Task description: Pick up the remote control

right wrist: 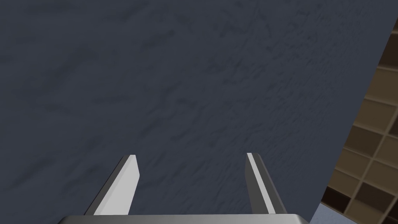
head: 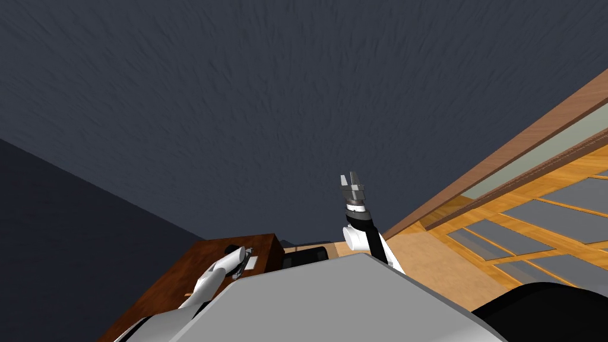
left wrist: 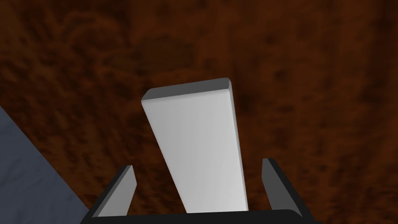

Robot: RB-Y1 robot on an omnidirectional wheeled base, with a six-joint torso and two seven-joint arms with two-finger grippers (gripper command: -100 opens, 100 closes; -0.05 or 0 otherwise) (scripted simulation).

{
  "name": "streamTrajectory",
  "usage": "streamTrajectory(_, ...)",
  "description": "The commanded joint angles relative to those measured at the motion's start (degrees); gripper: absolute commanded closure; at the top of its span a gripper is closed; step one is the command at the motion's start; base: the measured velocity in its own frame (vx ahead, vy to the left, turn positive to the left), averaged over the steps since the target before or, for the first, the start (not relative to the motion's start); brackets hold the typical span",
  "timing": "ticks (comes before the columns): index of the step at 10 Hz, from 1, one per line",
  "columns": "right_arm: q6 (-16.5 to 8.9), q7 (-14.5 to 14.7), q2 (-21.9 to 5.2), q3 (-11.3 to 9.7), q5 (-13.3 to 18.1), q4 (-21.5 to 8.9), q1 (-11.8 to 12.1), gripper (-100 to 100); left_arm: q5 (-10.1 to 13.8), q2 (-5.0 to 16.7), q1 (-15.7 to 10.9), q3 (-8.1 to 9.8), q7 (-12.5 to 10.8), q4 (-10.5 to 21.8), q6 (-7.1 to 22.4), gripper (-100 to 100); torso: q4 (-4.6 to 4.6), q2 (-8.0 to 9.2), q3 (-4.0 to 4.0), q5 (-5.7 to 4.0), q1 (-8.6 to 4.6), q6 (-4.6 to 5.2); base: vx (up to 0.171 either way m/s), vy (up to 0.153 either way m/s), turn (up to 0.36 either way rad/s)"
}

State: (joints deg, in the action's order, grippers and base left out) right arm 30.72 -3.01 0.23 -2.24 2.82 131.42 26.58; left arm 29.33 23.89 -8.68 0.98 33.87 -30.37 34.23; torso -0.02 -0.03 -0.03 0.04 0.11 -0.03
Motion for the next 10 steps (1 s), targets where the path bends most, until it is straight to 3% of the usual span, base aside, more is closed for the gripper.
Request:
streamTrajectory(1, 0.0, 0.0, 0.0, 0.0, 0.0, 0.0, 0.0, 0, 0.0, 0.0, 0.0, 0.00, 0.0, 0.0, 0.0, -100, 0.00, 0.00, 0.00, 0.00, 0.00, 0.00, -0.006, 0.004, -0.019)
streamTrajectory(2, 0.0, 0.0, 0.0, 0.0, 0.0, 0.0, 0.0, 0, 0.0, -0.1, -0.1, -0.02, -0.1, 0.3, -0.4, 100, 0.02, 0.04, 0.03, -0.04, -0.10, -0.01, 0.000, 0.000, 0.000)
streamTrajectory(6, 0.0, 0.0, 0.0, 0.0, 0.0, 0.0, 0.0, 0, 0.0, -0.1, 0.0, 0.01, -0.1, 0.3, -0.3, 100, 0.04, 0.03, 0.04, -0.04, -0.13, 0.05, 0.000, 0.000, 0.000)
streamTrajectory(7, 0.0, 0.0, 0.0, 0.0, 0.0, 0.0, 0.0, 0, 0.0, -0.1, 0.0, 0.00, -0.1, 0.3, -0.3, 0, 0.04, 0.03, 0.04, -0.04, -0.12, 0.04, 0.000, 0.000, 0.000)
streamTrajectory(8, 0.0, 0.0, 0.0, 0.0, 0.0, 0.0, 0.0, 0, 0.4, 0.7, 0.5, 0.07, 0.2, -1.6, 1.1, 100, 0.04, 0.02, 0.03, -0.04, -0.12, 0.03, 0.002, -0.004, 0.034)
streamTrajectory(10, 0.0, 0.0, 0.0, 0.0, 0.0, 0.0, 0.0, 0, 1.4, 1.9, 0.4, 0.24, 1.2, -2.5, 2.6, 100, 0.06, 0.08, 0.07, -0.10, -0.21, 0.00, -0.016, -0.033, 0.065)
